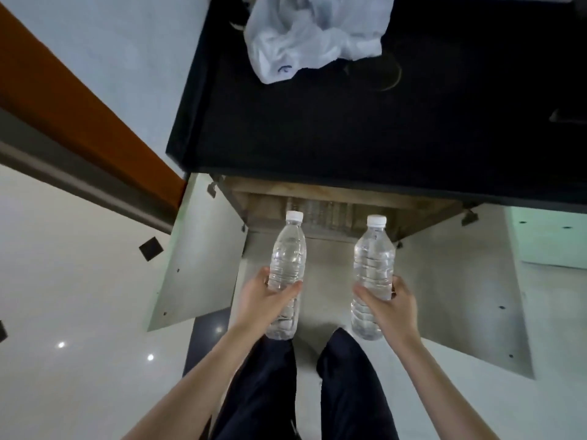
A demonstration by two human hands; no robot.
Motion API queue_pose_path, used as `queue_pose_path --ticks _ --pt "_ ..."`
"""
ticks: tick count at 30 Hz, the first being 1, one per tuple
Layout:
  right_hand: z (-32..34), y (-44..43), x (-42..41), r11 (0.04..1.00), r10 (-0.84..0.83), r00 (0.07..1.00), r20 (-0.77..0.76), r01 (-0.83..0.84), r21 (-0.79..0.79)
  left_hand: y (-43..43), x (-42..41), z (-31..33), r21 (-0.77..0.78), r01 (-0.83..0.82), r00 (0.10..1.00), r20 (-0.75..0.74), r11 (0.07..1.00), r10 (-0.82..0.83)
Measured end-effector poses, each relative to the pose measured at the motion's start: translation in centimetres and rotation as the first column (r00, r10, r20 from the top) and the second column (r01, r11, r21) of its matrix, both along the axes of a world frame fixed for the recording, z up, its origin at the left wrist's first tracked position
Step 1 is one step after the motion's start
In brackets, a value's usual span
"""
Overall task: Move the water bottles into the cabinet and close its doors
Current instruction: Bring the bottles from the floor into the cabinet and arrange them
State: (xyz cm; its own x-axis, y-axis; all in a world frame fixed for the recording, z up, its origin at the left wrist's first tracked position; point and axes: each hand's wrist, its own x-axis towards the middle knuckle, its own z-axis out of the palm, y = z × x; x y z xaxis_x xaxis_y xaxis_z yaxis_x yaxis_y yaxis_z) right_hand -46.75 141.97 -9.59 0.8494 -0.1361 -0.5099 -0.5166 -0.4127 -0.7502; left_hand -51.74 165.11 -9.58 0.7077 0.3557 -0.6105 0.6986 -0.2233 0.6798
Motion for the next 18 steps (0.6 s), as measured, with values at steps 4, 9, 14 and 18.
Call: queue_pose_path --ticks 4,9,14,18 --pt "-6.1 0.2 2.4 0.999 0.012 0.999 -0.036 -0.013 -0.032 -0.3 3.4 -6.1 -0.003 0.068 0.997 -0.040 0.998 -0.068" --pt "-18.9 -0.2 5.8 0.999 0.040 0.997 -0.059 -0.041 -0.017 -1.1 7.3 -18.2 -0.008 0.092 0.996 -0.020 0.996 -0.093" --pt "-35.6 -1.4 9.8 0.997 0.079 0.997 -0.007 -0.079 0.000 -1.2 11.7 -35.0 -0.010 0.070 0.997 0.026 0.998 -0.069" --pt "-48.6 -2.1 13.5 0.995 0.091 0.995 0.046 -0.093 0.034 -0.8 15.7 -48.2 -0.058 0.043 0.995 0.097 0.997 -0.037"
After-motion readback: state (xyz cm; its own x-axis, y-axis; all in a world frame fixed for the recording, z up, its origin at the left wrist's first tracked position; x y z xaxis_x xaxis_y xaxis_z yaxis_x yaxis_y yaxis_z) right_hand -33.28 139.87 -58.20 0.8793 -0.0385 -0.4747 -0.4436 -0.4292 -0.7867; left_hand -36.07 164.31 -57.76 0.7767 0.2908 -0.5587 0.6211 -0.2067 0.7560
